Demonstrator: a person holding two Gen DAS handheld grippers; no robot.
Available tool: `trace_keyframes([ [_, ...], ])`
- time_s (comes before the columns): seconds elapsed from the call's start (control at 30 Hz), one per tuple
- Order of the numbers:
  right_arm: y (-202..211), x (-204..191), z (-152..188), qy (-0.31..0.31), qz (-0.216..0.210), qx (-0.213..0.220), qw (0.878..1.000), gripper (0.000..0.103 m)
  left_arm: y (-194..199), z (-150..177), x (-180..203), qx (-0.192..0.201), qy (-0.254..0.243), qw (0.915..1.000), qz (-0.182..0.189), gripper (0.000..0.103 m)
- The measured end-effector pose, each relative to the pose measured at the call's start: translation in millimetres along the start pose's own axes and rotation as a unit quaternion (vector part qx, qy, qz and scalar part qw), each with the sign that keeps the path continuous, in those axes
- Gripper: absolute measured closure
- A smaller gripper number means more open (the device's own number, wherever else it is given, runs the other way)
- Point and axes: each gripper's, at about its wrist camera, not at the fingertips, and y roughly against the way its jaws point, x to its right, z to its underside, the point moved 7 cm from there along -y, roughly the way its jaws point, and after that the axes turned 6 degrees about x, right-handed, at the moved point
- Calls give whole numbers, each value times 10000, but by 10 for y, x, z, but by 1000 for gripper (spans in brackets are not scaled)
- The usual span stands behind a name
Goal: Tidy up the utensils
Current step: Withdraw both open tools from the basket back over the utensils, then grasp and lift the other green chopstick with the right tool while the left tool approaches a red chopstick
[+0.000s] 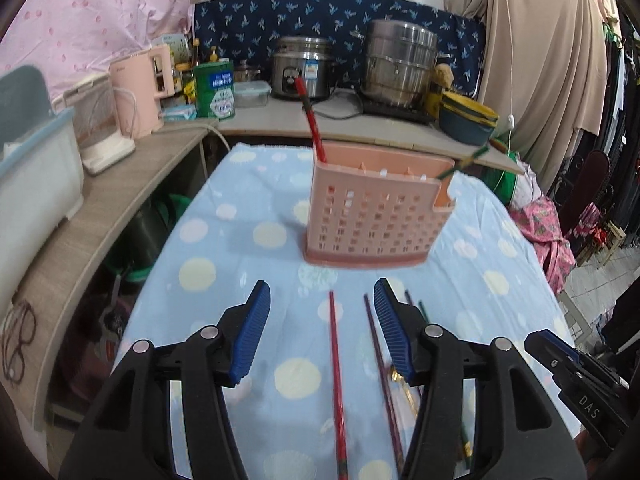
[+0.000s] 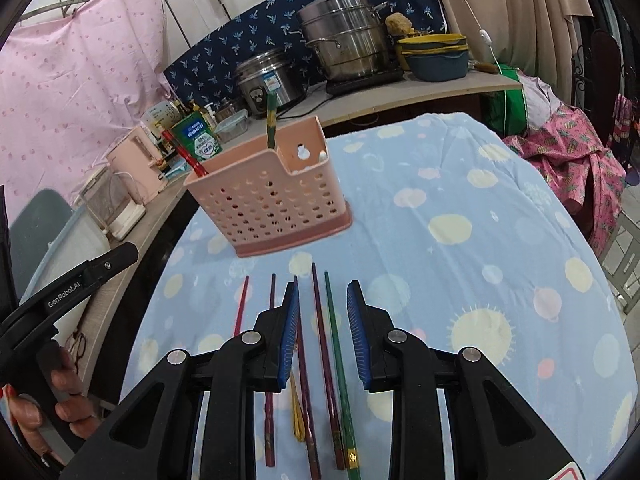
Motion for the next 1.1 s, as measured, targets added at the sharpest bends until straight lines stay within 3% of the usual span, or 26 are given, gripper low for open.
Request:
trace_keyframes([
  [0.53,-12,256,1019,193,350,-892,9952,78,-37,1089,-129,-873,-15,9962,-44,52],
  [1.1,10,209,1289,396,284,-1123,9925,78,49,1506,86,-1177,-147,9927,218,51],
])
